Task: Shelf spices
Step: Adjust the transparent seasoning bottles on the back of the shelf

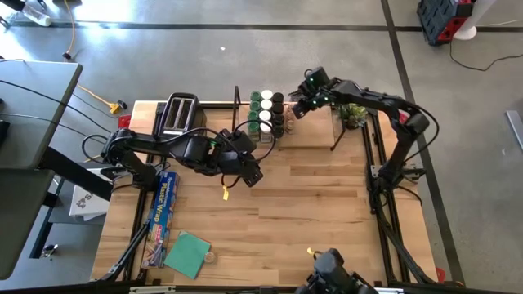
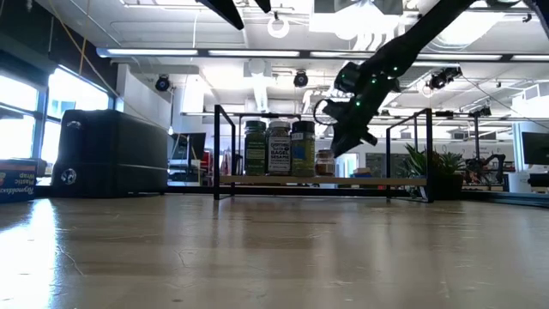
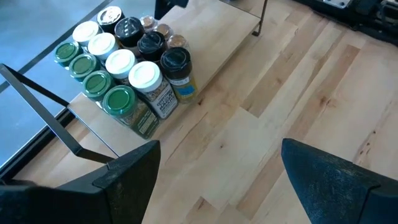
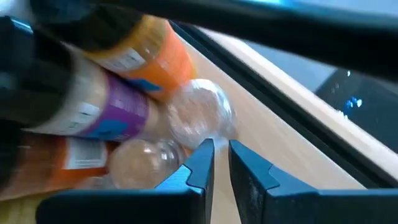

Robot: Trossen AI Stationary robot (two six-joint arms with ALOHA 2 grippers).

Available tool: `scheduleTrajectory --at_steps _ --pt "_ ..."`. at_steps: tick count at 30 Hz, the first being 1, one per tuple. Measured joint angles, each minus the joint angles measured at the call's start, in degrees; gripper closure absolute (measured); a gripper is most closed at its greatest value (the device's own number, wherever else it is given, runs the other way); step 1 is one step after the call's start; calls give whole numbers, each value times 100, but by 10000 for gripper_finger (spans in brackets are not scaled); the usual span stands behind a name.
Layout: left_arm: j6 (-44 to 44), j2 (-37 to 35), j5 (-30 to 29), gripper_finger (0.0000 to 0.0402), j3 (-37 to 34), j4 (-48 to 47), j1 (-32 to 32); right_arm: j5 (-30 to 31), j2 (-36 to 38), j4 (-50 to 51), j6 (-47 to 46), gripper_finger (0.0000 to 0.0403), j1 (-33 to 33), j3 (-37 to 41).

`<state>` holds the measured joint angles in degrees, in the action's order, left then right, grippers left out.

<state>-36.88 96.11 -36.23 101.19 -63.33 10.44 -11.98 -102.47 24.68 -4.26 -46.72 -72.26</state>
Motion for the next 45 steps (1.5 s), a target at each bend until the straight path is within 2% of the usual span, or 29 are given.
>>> scheduleTrajectory --at_steps 9,16,18,21,24,31,45 --pt "2 -12 -7 74 2 -7 0 46 -233 265 13 362 0 -243" --pt "4 -17 -2 74 2 -9 0 298 36 433 -1 362 -14 -242" --pt "4 -17 -2 74 2 -7 0 260 171 468 20 362 -15 -242" --pt "4 -17 0 74 2 -9 0 -119 257 790 10 362 0 -246" --pt "2 -17 0 74 2 -8 0 -8 253 1031 98 362 149 -90" --pt "2 -17 -2 74 2 -5 7 54 250 654 -130 362 299 261" --pt "2 -17 -2 74 2 -3 9 35 248 335 -476 362 317 260"
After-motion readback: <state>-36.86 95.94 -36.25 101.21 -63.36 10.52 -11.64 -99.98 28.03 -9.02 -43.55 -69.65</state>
